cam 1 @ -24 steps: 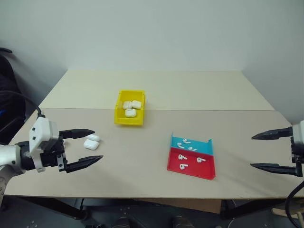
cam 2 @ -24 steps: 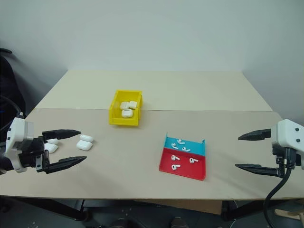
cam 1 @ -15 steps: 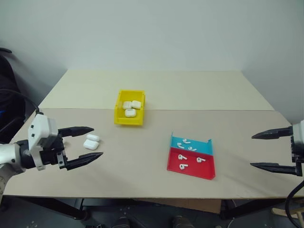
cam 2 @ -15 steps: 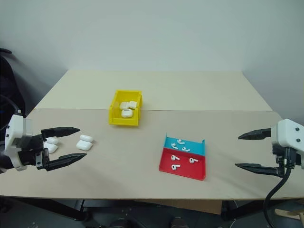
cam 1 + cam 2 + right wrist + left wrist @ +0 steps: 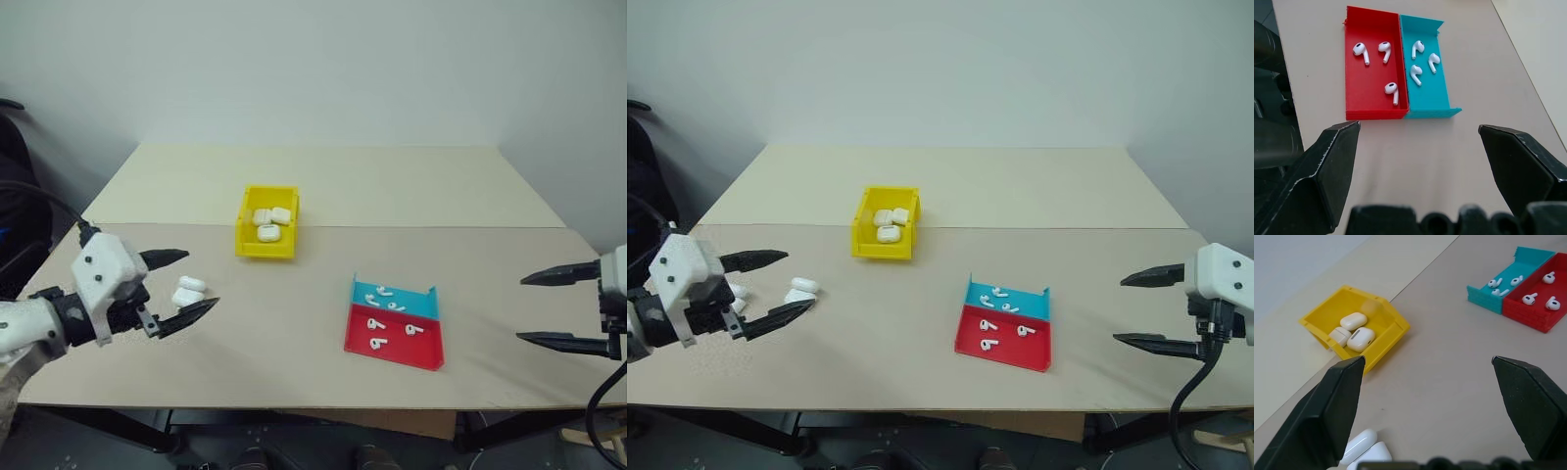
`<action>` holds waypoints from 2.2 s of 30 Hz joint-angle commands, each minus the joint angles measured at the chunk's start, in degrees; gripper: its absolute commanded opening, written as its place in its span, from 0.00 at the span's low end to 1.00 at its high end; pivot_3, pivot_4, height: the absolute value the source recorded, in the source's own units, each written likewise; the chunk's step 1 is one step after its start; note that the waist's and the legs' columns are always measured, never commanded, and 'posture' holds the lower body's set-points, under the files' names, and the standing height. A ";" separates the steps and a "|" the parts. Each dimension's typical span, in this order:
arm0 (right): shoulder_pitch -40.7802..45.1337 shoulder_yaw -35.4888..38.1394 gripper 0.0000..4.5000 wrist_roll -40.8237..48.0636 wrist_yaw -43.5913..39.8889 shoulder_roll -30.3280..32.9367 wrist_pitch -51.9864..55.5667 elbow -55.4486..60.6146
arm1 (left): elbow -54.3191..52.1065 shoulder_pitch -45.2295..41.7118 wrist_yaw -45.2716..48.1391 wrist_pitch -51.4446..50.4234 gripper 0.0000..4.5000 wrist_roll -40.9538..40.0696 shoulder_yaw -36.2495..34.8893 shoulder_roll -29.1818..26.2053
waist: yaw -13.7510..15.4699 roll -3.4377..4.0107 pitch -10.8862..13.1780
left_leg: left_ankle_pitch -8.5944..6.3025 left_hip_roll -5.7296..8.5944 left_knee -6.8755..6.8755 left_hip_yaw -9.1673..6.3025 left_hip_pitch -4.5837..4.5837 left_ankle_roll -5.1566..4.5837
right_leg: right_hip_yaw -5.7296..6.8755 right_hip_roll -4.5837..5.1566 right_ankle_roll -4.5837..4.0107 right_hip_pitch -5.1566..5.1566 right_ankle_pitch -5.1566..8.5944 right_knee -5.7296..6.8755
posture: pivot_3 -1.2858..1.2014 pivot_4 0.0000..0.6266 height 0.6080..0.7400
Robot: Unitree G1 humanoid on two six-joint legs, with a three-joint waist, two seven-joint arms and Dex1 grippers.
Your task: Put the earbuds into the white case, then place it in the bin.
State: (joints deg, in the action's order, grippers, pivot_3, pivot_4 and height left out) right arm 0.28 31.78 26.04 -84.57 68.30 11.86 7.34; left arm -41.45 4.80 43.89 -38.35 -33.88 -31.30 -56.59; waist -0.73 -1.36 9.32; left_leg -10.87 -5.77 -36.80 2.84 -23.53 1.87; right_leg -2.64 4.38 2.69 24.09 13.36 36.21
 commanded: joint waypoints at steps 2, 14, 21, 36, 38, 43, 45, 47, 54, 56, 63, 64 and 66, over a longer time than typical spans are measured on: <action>0.92 0.22 0.99 0.03 0.29 1.22 -0.21 0.59 | -1.82 -3.20 -7.29 -14.11 1.00 2.12 1.61 -6.94 | 0.03 -0.01 0.01 | 0.00 0.00 0.00 -0.01 0.07 0.00 | -0.01 -0.01 0.00 -0.01 0.00 0.05 | 0.52 0.24 1.00; -0.50 -1.37 0.99 -1.12 4.66 0.30 2.39 3.12 | 19.48 -26.47 -12.39 -47.46 1.00 1.49 15.49 -17.09 | -0.60 -0.16 0.09 | 0.01 0.03 0.14 -0.03 0.18 0.04 | -0.10 -0.08 0.22 0.05 -0.11 0.20 | 0.52 0.24 1.00; -1.02 -2.24 0.99 -0.53 5.20 0.76 4.51 4.17 | 37.40 -31.01 -0.93 -32.40 1.00 7.13 29.71 -24.33 | 0.02 -0.17 0.10 | 0.00 0.04 0.23 0.05 0.21 0.06 | -0.10 -0.03 -0.20 0.14 0.16 0.25 | 0.52 0.24 1.00; -2.55 -0.61 0.99 -0.81 5.33 1.30 8.86 5.40 | 80.25 -57.40 17.78 -16.26 1.00 28.36 52.02 -11.13 | 0.87 -0.34 0.19 | 0.01 0.08 0.11 0.00 0.03 0.06 | -0.08 -0.05 -0.06 0.23 0.10 0.50 | 0.52 0.24 1.00; -2.68 -0.60 0.99 -0.96 5.64 1.31 9.18 5.37 | 84.17 -58.54 19.14 -13.79 1.00 30.75 53.26 -9.37 | 0.89 -0.34 0.19 | 0.01 0.08 0.06 -0.01 0.01 0.06 | -0.06 -0.04 0.08 0.21 0.09 0.51 | 0.52 0.24 1.00; -2.66 -0.84 0.99 -1.13 6.00 1.43 9.89 5.33 | 92.39 -62.36 21.76 -10.29 1.00 35.60 54.39 -5.51 | 0.92 -0.38 0.21 | 0.01 0.08 0.04 -0.02 0.02 0.06 | -0.05 -0.04 0.22 0.21 0.04 0.54 | 0.52 0.24 1.00; -2.73 -0.92 0.99 -1.45 6.57 1.37 10.10 5.43 | 94.92 -63.35 22.93 -8.74 1.00 37.48 54.94 -4.64 | 0.92 -0.43 0.23 | 0.01 0.08 0.01 -0.05 0.00 0.06 | -0.03 -0.04 0.24 0.20 0.03 0.55 | 0.52 0.24 1.00; -2.88 -0.70 0.99 -1.48 6.82 1.22 10.24 5.53 | 97.72 -64.07 23.00 -7.36 1.00 38.70 54.51 -3.57 | 0.82 -0.43 0.22 | 0.01 0.08 0.00 -0.04 -0.02 0.06 | -0.04 -0.03 0.24 0.20 0.03 0.54 | 0.52 0.24 1.00; -3.68 -0.23 0.99 -1.92 7.47 0.87 10.42 5.82 | 104.26 -67.14 21.73 -5.46 1.00 41.15 52.53 0.18 | 0.85 -0.47 0.23 | 0.01 0.08 -0.03 -0.06 -0.03 0.06 | -0.03 -0.04 0.26 0.20 0.03 0.57 | 0.52 0.24 1.00; -3.83 -0.19 0.99 -2.13 7.75 0.85 10.40 5.91 | 105.42 -67.78 20.30 -4.83 1.00 42.01 52.12 1.01 | 0.85 -0.47 0.23 | 0.01 0.08 -0.04 -0.05 -0.02 0.06 | -0.03 -0.03 0.28 0.19 0.03 0.57 | 0.52 0.24 1.00; -4.44 -0.54 0.99 -2.80 8.59 0.79 10.25 6.02 | 107.80 -69.56 19.59 -4.06 1.00 43.53 50.83 2.85 | 0.72 -0.48 0.24 | 0.01 0.08 -0.04 -0.06 -0.04 0.06 | -0.02 -0.03 0.29 0.20 0.03 0.57 | 0.52 0.24 1.00; -4.59 -0.66 0.99 -3.05 8.78 0.80 10.11 5.96 | 108.09 -69.53 19.21 -3.85 1.00 43.78 50.61 3.05 | 0.70 -0.48 0.24 | 0.01 0.08 -0.04 -0.07 -0.03 0.06 | -0.01 -0.04 0.29 0.20 0.03 0.58 | 0.52 0.24 1.00; -4.81 -0.82 0.99 -3.28 9.04 0.82 10.01 6.00 | 108.54 -69.57 18.96 -3.63 1.00 44.22 50.15 3.27 | 0.70 -0.48 0.24 | 0.01 0.08 -0.04 -0.07 -0.03 0.06 | -0.02 -0.04 0.29 0.20 0.03 0.58 | 0.52 0.24 1.00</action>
State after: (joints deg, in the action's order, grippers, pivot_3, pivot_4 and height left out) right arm -4.84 28.83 23.11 -75.88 68.57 21.76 12.30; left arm 66.34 -63.18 63.21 -42.37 9.35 19.79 -52.94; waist -0.03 -1.84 9.56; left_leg -10.86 -5.68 -36.84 2.77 -23.56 1.92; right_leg -2.65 4.34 2.98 24.28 13.39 36.79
